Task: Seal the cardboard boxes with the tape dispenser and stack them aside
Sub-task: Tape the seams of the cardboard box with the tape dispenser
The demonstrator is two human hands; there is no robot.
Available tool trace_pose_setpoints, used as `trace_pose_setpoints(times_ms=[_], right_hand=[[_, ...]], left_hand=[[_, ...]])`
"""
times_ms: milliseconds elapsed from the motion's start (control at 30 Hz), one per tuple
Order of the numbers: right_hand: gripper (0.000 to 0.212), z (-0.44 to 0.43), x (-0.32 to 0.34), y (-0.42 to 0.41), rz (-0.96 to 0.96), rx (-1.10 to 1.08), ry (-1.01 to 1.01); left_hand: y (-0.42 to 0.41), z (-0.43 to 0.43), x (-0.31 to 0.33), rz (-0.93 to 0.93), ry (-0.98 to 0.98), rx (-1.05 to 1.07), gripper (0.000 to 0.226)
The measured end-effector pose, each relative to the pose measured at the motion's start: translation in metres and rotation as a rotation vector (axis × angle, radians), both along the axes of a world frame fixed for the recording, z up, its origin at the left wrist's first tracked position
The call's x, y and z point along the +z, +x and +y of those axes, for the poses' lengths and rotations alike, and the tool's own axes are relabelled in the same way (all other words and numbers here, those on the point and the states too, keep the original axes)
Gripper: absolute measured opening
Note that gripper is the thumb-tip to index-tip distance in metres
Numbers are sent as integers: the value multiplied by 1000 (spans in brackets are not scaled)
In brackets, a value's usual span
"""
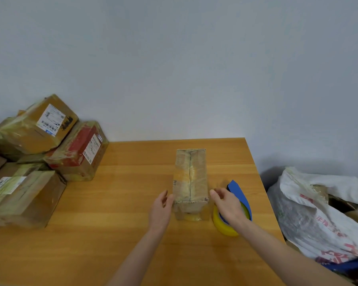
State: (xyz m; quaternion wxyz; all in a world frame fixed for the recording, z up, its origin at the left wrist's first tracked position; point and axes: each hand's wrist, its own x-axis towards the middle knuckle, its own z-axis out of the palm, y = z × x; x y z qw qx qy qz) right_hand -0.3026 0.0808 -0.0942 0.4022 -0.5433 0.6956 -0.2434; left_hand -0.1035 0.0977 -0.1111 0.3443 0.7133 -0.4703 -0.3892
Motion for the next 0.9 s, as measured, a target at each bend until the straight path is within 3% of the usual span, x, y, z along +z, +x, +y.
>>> trace_pose_setpoints(times_ms=[167, 367, 467, 567, 733, 900], right_hand=[[30, -1, 0, 3, 22, 4, -28], [16, -4, 2, 5, -46, -52, -21], [41, 1, 2, -1, -39, -18, -37], [64, 7, 1, 2, 7, 75, -54], [51, 1, -5, 9, 111, 70, -106], [41, -3, -6, 14, 255, 107, -127]], left_hand=[[-12, -1, 4, 16, -139, 29, 34], [-4, -2, 3, 23, -81, -22, 40], [4, 2, -1, -78, -85, 20, 36], [4, 0, -1, 7, -62, 3, 32], [4, -4, -2, 13, -99, 1, 22], [0, -6, -4, -195, -137, -45, 15]])
